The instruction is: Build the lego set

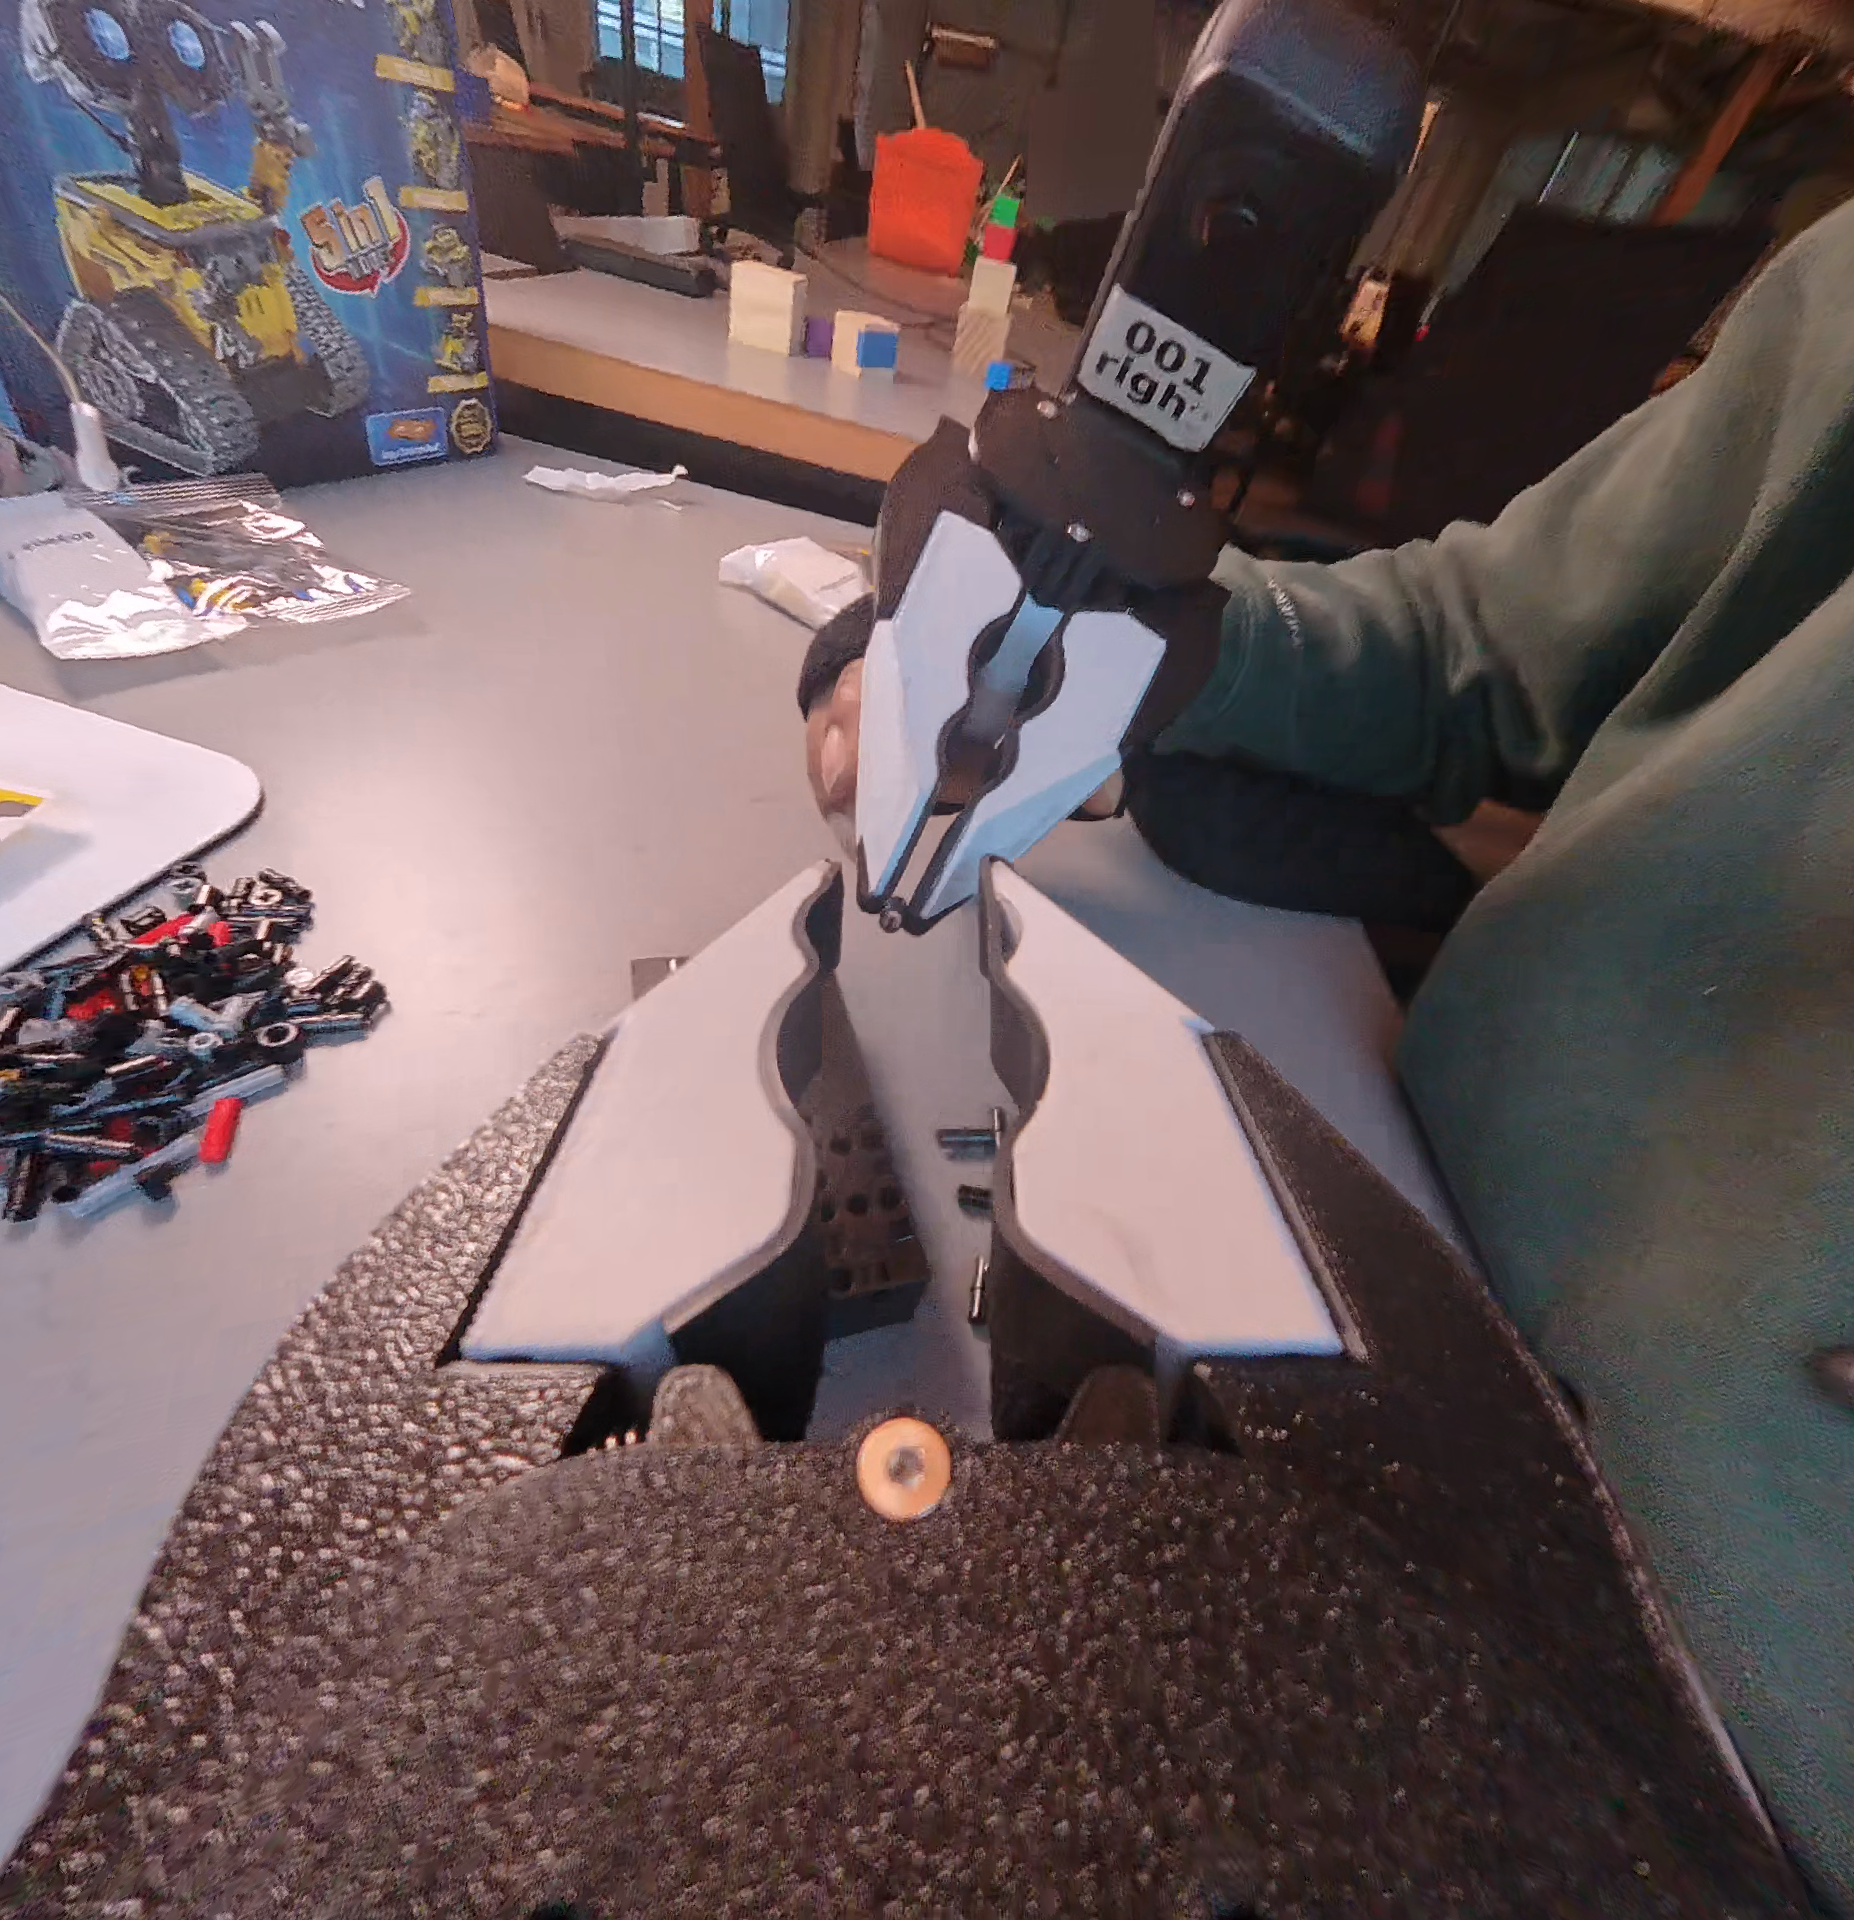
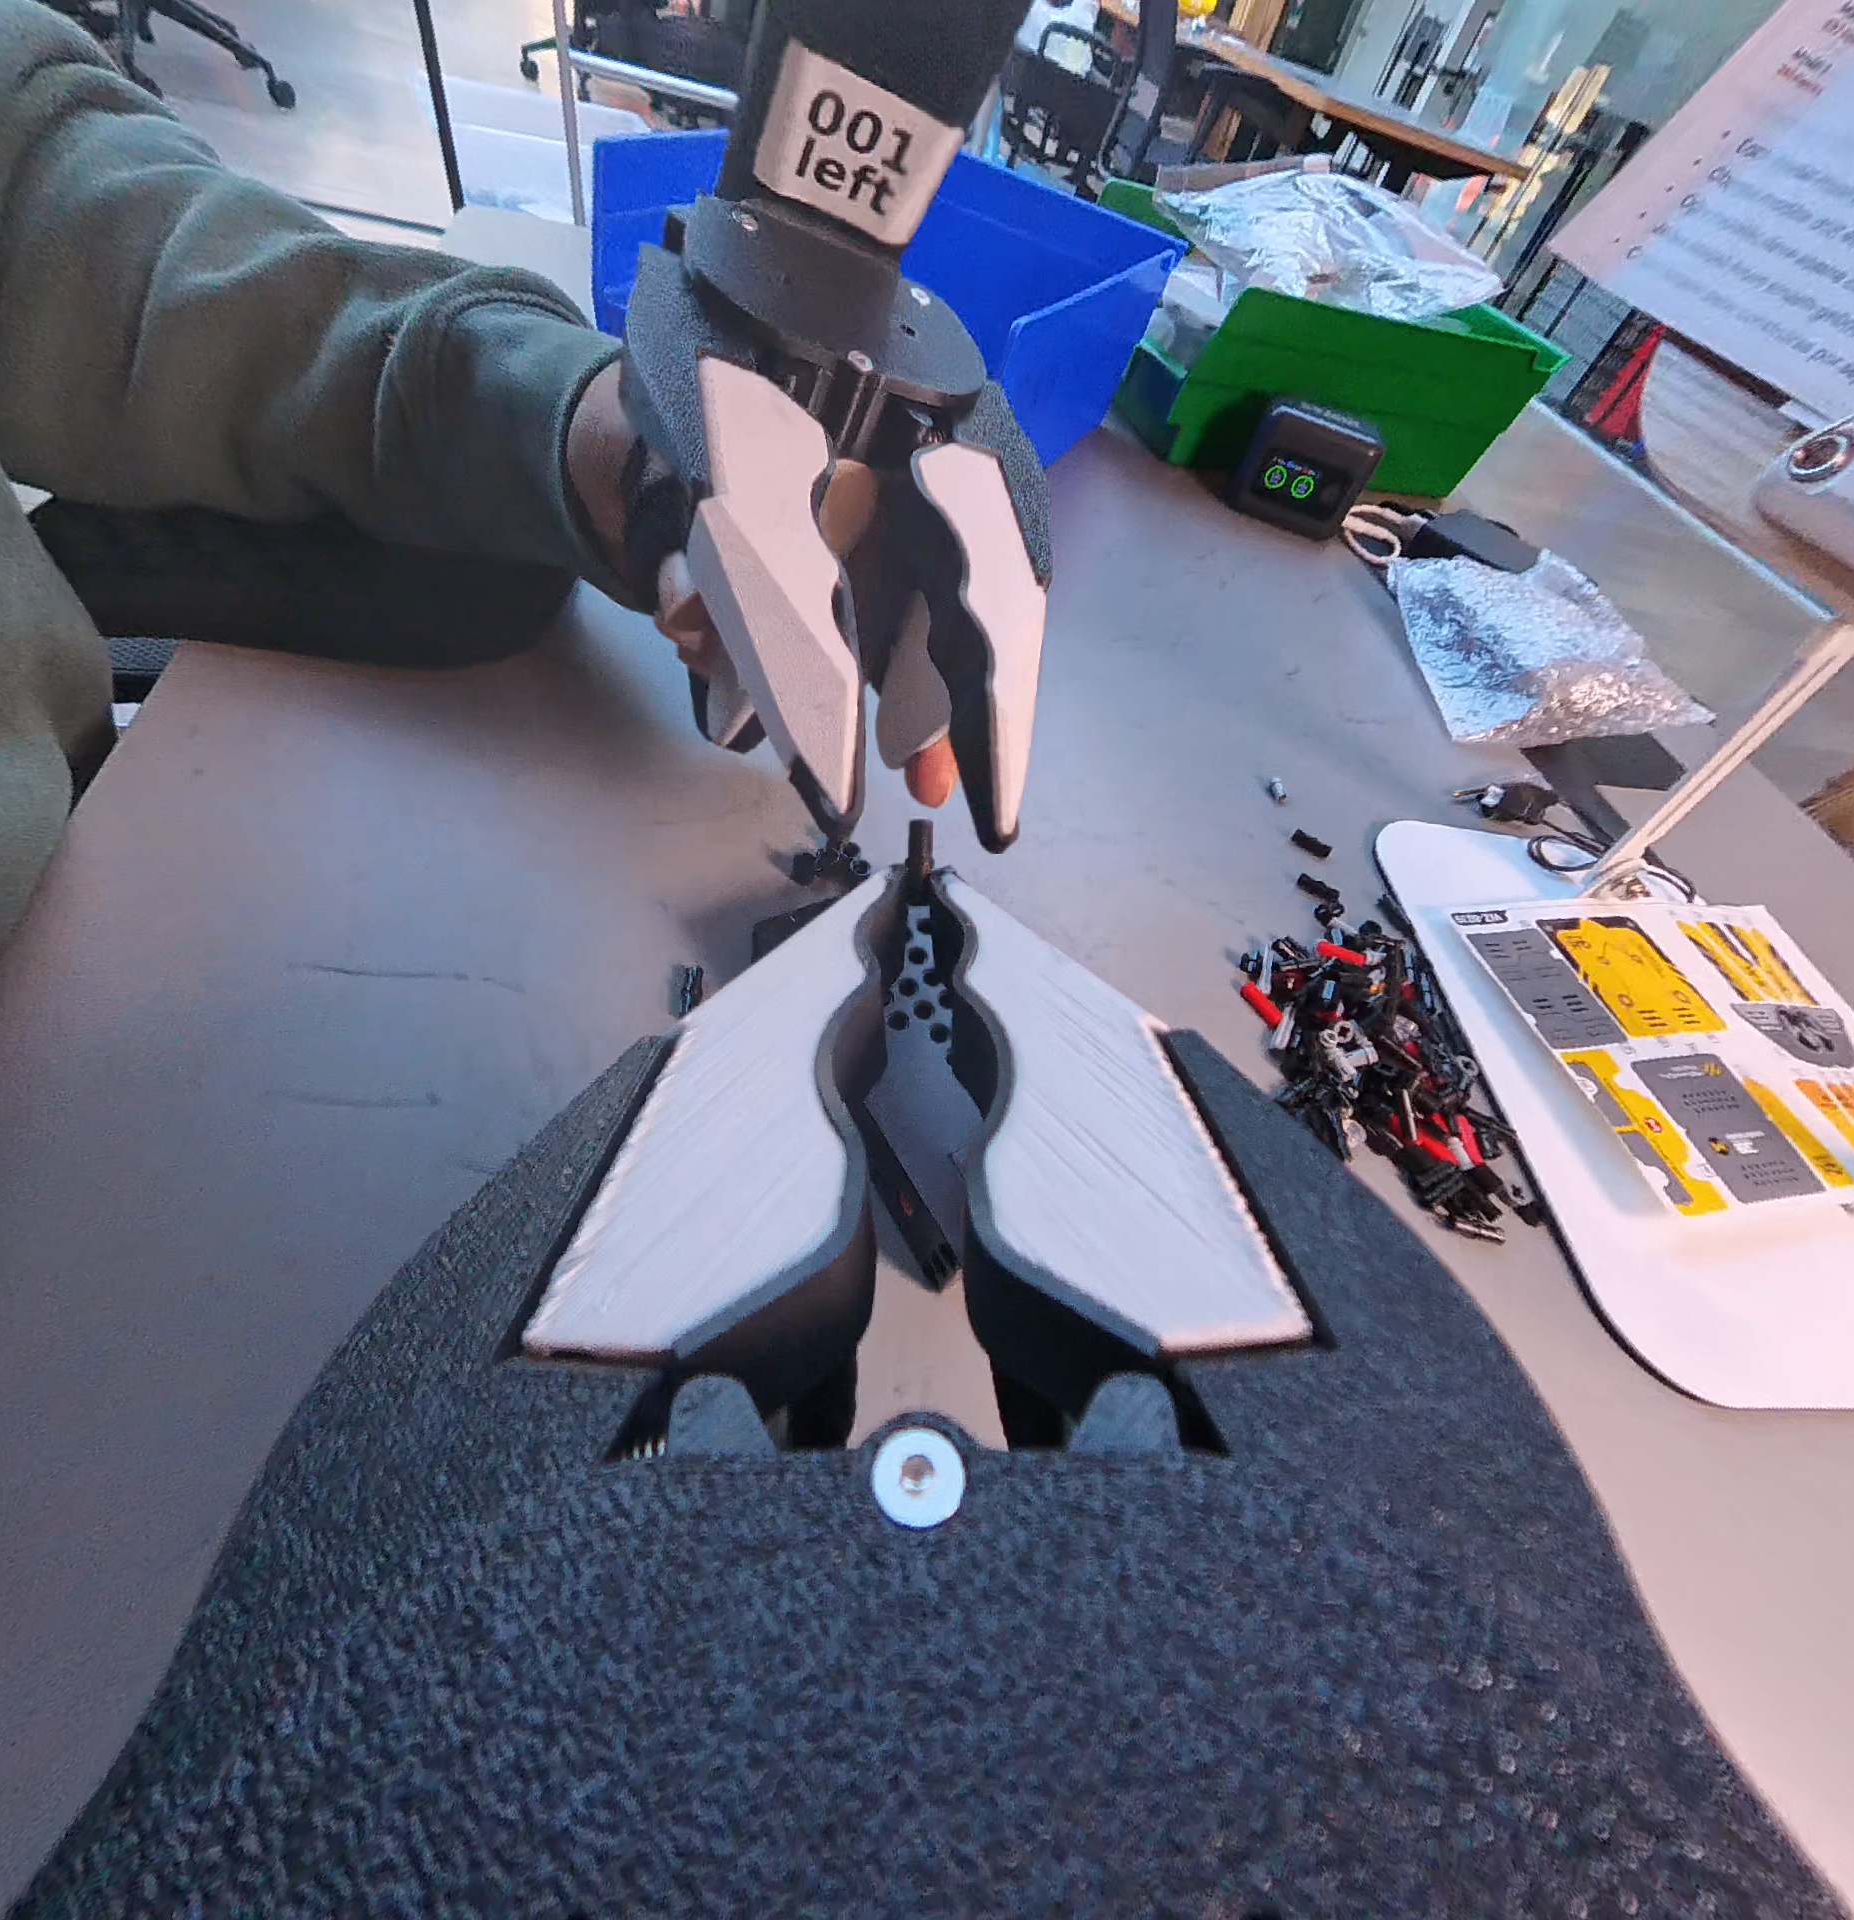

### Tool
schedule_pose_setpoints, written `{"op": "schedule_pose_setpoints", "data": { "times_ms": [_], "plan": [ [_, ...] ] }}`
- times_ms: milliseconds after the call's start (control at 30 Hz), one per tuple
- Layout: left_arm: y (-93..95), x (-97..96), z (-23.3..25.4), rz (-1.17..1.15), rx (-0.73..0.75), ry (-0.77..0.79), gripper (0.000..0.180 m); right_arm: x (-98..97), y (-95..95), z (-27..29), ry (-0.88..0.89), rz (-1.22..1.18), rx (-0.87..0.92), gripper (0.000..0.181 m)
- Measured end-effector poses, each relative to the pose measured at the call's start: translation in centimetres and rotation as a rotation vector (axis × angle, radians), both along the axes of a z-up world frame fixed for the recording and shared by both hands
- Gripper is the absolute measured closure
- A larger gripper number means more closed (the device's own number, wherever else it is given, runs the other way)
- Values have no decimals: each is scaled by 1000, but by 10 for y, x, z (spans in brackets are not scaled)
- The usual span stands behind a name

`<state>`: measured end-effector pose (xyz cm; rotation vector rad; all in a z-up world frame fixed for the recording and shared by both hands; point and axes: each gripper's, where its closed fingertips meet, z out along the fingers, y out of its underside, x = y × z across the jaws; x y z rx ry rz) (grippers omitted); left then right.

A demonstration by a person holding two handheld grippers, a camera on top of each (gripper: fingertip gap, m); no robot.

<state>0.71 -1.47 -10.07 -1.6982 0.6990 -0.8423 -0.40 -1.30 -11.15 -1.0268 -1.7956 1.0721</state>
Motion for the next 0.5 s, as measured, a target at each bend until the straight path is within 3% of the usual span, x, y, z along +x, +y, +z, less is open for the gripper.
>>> {"op": "schedule_pose_setpoints", "data": {
  "times_ms": [500],
  "plan": [
    [-1,-1,-7,-19,-39,-15,168,1,-3,1,50,38,-73,179]
  ]
}}
